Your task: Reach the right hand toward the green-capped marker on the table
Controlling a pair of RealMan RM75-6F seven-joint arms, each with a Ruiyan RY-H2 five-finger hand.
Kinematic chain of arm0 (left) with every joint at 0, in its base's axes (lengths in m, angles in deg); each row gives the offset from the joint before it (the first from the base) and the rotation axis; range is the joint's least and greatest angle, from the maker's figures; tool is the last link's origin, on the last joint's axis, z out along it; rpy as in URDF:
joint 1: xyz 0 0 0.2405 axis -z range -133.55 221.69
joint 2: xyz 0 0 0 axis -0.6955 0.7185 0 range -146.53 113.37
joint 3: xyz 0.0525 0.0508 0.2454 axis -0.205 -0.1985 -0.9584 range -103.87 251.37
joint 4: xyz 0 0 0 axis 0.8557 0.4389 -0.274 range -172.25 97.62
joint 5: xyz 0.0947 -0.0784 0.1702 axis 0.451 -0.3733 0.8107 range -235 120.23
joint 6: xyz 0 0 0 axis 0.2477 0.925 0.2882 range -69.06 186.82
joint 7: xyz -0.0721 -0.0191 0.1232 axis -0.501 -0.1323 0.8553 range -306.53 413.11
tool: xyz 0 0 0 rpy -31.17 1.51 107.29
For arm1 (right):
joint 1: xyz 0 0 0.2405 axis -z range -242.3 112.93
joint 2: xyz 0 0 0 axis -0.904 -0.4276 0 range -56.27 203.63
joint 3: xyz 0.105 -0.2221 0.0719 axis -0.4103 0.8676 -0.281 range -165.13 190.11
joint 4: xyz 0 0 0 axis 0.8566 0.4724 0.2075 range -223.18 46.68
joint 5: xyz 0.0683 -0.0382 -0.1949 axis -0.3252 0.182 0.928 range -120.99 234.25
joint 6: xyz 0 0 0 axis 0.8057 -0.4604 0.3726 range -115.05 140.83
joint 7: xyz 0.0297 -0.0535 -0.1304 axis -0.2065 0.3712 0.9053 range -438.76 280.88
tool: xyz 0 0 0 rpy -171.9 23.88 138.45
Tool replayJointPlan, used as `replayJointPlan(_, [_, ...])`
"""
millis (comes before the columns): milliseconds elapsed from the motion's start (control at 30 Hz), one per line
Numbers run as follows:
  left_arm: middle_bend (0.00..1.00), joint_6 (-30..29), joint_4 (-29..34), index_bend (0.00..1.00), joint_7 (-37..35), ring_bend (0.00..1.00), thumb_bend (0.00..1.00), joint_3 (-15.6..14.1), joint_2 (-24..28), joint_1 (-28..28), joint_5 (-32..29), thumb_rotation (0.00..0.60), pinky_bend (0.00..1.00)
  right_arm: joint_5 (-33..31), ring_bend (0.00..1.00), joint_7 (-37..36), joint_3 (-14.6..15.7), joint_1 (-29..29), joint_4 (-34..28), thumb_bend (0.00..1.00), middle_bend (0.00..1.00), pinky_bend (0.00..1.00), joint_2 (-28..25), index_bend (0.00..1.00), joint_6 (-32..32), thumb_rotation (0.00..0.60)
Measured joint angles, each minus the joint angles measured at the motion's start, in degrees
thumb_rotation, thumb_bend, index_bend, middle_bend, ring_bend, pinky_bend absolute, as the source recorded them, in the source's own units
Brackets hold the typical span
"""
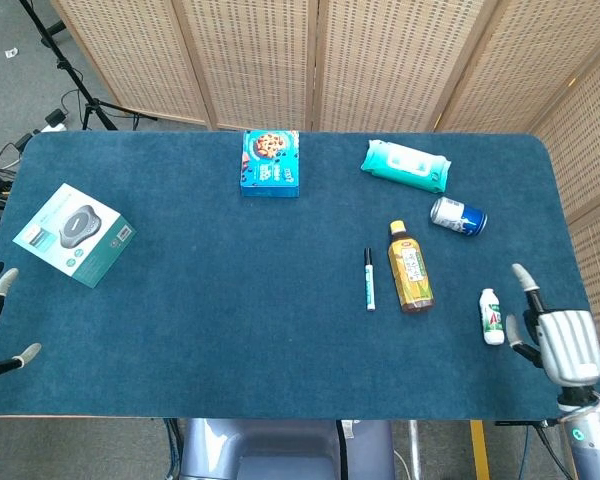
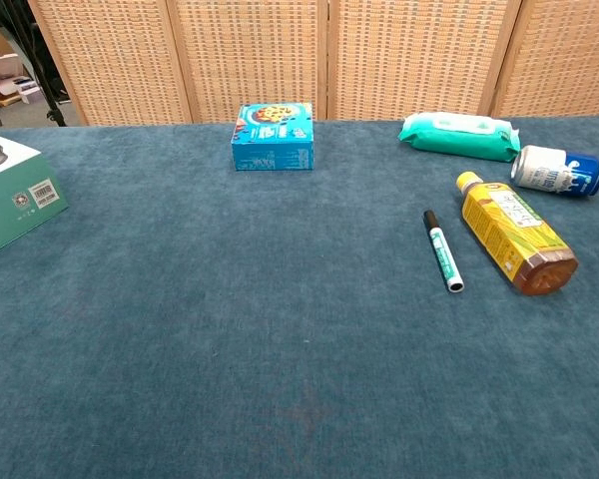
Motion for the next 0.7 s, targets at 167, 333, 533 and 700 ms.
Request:
replayJointPlan(167, [0.00,1.19,0.21,0.00,1.08,0.00,0.00,0.71,-0.48,0.66,-1.65,0.600,0.00,-0.39,1.00,3.60,0.75,-4.31,-4.02,1.00,1.00,1.00,-2.53,0.00,-10.19,0.600])
replayJointPlan(333, [0.00,3.04,0.13,0.00,2.18,0.00,0.00,1.50,-1.00,1.69,-3.64,0.600,0.00,-2.00,1.00,12.38,1.13,-8.43,-8.36,1.00,1.00,1.00,-3.14,0.00,-18.37,0.600])
replayJointPlan(533, [0.00,4.23,-0.02,0.00,3.04,0.00,0.00,2.09,-1.43,2.34,-5.33,0.600,0.00,-9.85,1.00,22.67,0.27,-14.66,-10.60,1.00,1.00,1.00,-1.09,0.00,-29.79,0.600])
replayJointPlan(700, [0.00,4.83,-0.38,0.00,3.59,0.00,0.00,2.42,-1.73,2.70,-6.32,0.600,0.00,-17.92,1.00,30.65,-0.27,-19.06,-10.52,1.00,1.00,1.00,2.55,0.00,-35.55,0.600])
